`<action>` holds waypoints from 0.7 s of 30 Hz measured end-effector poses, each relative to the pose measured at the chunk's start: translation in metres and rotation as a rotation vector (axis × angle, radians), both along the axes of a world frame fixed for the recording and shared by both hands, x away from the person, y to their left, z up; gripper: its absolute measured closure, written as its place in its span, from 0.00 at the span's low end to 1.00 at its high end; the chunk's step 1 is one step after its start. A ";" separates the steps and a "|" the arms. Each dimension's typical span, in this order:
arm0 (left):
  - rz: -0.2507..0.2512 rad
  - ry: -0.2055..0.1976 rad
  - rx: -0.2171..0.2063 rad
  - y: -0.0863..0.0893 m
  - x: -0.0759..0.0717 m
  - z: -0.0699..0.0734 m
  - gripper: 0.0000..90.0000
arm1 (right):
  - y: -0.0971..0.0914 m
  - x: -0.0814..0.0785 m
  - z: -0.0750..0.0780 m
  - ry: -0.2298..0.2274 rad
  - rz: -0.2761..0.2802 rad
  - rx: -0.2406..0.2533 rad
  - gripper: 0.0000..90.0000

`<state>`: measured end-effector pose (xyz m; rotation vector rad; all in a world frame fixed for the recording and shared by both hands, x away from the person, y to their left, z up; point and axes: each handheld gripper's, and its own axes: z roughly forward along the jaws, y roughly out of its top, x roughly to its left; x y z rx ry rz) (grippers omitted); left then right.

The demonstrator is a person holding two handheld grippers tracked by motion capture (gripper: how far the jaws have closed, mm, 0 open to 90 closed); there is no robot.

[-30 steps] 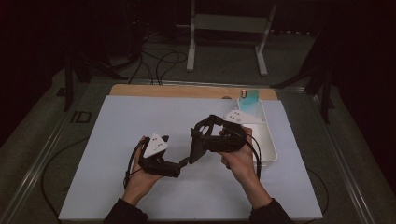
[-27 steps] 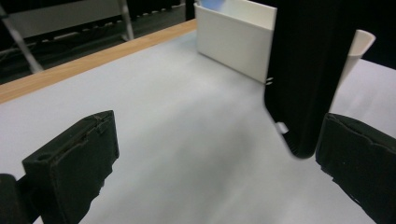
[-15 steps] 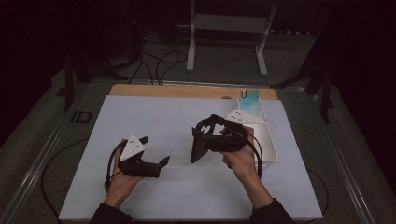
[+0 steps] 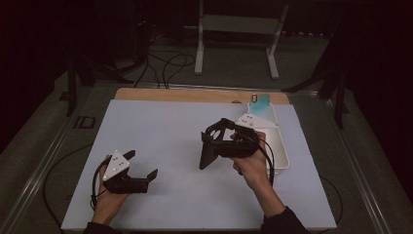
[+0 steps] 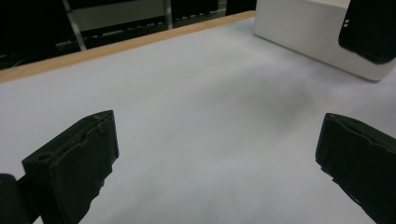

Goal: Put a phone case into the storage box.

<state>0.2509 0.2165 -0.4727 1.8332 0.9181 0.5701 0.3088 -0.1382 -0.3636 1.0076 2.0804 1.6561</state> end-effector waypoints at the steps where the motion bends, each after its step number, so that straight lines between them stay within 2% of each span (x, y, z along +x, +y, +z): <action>1: 0.004 0.000 0.000 0.002 -0.001 -0.001 0.00 | 0.000 0.000 0.000 -0.002 -0.001 0.000 0.15; 3: 0.008 -0.004 -0.003 0.006 -0.003 -0.003 0.00 | 0.000 0.001 0.000 -0.001 -0.002 0.000 0.15; 6: 0.024 -0.012 0.017 0.010 -0.006 -0.005 0.00 | -0.002 0.002 0.001 -0.003 -0.006 0.001 0.15; 20: 0.061 -0.018 -0.007 0.017 -0.008 -0.010 0.00 | -0.014 0.013 0.008 -0.014 -0.054 0.021 0.15; 21: 0.091 -0.028 -0.006 0.019 -0.009 -0.011 0.00 | -0.014 0.013 0.008 -0.014 -0.054 0.021 0.15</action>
